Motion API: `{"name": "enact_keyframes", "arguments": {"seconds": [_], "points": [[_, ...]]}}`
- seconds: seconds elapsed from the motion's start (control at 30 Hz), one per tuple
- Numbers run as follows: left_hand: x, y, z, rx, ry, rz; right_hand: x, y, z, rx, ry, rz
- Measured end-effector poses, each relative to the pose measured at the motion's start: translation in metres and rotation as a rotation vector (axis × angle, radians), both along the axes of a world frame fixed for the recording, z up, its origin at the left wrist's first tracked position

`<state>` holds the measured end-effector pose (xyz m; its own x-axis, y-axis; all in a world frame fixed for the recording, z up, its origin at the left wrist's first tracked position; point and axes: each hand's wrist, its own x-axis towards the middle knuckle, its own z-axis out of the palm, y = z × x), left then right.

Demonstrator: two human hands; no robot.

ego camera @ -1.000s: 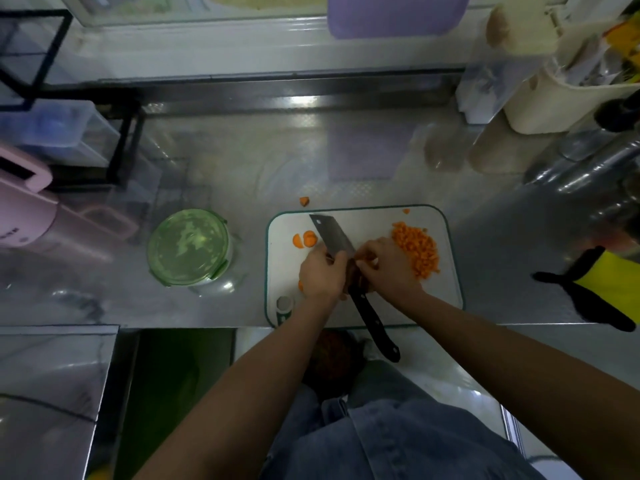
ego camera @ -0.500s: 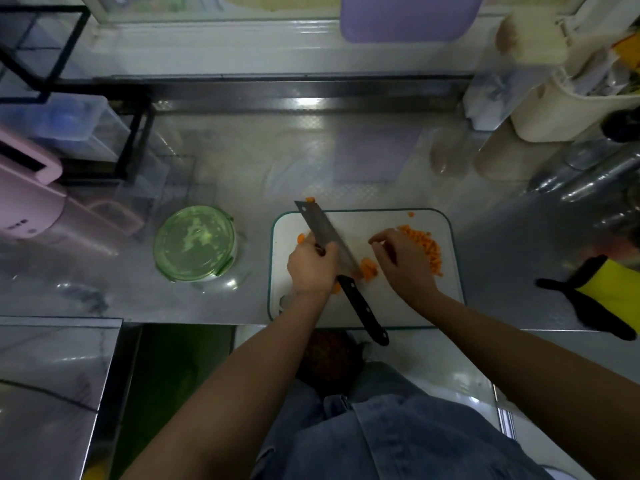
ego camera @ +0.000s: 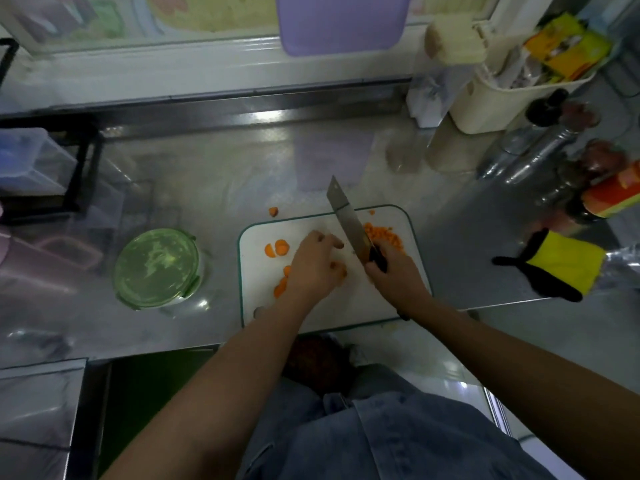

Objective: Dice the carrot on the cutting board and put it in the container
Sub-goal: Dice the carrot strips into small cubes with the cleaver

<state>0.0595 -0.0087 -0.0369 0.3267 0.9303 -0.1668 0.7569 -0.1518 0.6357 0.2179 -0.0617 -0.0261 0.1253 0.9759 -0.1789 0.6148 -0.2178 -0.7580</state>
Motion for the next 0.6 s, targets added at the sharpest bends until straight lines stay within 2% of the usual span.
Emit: {"name": "enact_keyframes", "arguments": {"seconds": [0.1, 0.2, 0.37, 0.6], "points": [[-0.003, 0.0, -0.011, 0.112, 0.261, -0.334, 0.008, -0.005, 0.001, -0.028, 0.013, -0.012], [0.001, -0.002, -0.014, 0.154, 0.341, -0.435, 0.009, -0.01, -0.002, -0.035, 0.015, -0.018], [0.004, -0.001, -0.018, 0.162, 0.326, -0.384, 0.006, -0.014, -0.005, -0.045, 0.016, 0.024], [0.006, -0.011, -0.019, 0.123, 0.336, -0.129, -0.001, -0.015, -0.01, -0.04, -0.017, 0.06]]}}
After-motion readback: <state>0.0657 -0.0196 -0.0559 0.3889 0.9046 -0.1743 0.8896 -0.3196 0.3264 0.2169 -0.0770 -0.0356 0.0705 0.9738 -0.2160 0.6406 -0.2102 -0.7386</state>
